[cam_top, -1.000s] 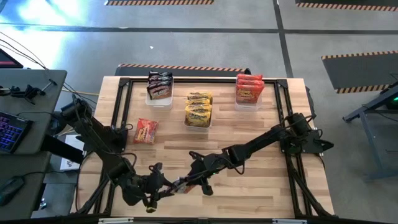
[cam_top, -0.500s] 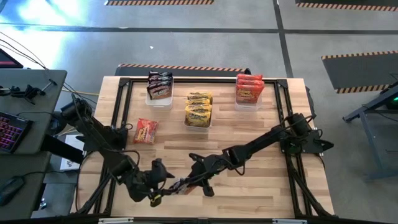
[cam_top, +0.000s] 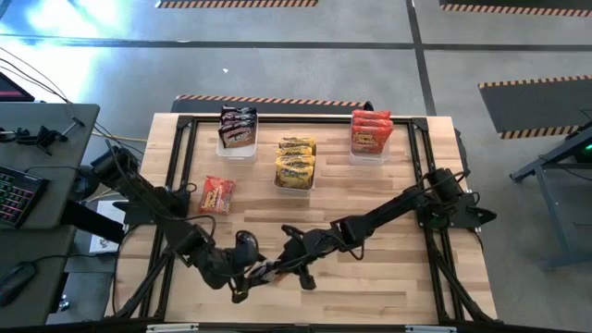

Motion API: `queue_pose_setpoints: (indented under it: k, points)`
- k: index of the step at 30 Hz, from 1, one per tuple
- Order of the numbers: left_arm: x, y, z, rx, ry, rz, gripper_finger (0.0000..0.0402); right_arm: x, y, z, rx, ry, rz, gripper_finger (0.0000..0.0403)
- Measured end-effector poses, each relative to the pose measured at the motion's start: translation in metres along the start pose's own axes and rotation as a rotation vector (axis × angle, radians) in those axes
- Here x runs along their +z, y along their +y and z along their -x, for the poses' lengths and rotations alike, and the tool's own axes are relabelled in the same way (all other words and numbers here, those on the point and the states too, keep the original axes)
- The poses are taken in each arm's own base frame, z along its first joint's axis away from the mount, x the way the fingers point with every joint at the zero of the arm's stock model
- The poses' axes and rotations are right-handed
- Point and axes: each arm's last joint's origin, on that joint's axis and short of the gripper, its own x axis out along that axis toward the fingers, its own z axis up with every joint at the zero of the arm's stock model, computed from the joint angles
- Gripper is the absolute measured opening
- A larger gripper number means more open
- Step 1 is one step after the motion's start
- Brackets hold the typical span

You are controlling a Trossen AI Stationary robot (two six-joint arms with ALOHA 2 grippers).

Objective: Sort Maruchan noodles
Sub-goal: Put the black noodle pack into the white bin

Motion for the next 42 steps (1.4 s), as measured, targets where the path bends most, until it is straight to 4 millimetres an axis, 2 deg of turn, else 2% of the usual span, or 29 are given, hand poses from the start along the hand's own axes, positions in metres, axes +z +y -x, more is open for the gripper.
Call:
queue_pose_setpoints:
  k: [7,15,18,25,27,35,38,42]
  points:
    - [-0.005,0.009,-0.001,0.092,0.048,0.020,0.0278,0.002,0.000,0.000,-0.024,-0.030,-0.017,0.0094]
    - [-0.007,0.008,0.000,0.089,0.054,0.012,0.0264,0.005,0.002,0.000,-0.045,-0.068,-0.014,0.0094]
    - [-0.007,0.008,0.000,0.088,0.053,0.017,0.0230,0.005,0.002,0.000,-0.061,-0.071,-0.003,0.0094]
    - [-0.007,0.008,0.001,0.086,0.057,-0.035,0.0102,0.006,0.002,0.000,-0.069,-0.078,-0.010,0.0095]
    - [-0.006,0.009,0.001,0.074,0.069,-0.033,0.0080,0.005,0.003,0.000,-0.068,-0.077,-0.006,0.0100]
    - [-0.004,0.014,0.014,0.049,0.159,-0.081,0.0080,0.004,0.007,0.000,-0.083,-0.075,0.038,0.0174]
    - [0.001,0.024,0.025,0.074,0.199,-0.095,0.0080,0.003,0.006,0.002,-0.096,-0.036,0.042,0.0193]
    - [0.010,0.043,0.043,0.128,0.251,-0.135,0.0080,0.006,0.006,0.011,-0.117,0.023,0.045,0.0198]
